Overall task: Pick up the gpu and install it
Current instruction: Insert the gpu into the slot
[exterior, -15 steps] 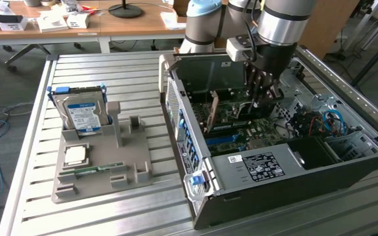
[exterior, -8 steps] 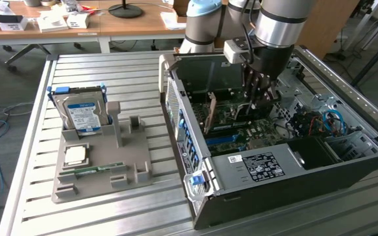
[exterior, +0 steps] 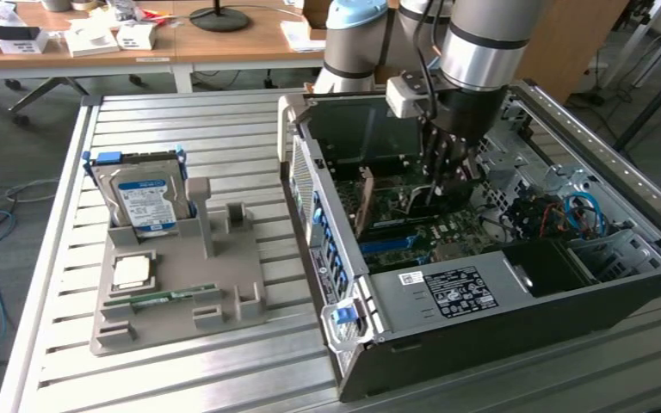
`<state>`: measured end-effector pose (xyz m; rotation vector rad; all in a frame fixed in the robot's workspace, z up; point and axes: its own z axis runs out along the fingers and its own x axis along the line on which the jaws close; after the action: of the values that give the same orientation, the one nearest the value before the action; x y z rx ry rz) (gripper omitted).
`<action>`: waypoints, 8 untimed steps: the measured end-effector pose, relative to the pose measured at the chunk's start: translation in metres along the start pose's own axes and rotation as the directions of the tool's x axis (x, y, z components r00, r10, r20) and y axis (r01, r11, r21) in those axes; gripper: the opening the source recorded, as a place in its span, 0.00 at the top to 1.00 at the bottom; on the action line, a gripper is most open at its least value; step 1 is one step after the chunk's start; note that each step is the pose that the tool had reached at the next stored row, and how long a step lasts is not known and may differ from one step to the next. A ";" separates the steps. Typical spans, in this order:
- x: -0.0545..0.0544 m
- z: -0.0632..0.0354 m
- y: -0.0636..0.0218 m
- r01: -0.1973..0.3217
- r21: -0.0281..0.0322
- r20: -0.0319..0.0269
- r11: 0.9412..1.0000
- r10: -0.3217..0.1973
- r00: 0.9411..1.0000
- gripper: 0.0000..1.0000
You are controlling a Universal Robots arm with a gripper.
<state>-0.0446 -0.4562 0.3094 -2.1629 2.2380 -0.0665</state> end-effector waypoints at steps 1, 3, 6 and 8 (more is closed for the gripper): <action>0.000 0.0012 0.0006 0.000 0.000 0.000 1.000 0.000 1.000 0.74; 0.000 0.0038 0.0017 0.000 0.000 0.000 1.000 0.000 1.000 0.74; 0.000 0.0076 0.0034 0.000 0.000 0.000 1.000 0.000 1.000 0.74; 0.000 0.0099 0.0044 0.000 0.000 0.000 1.000 0.000 1.000 0.74</action>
<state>-0.0485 -0.4563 0.2994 -2.1631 2.2381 -0.0669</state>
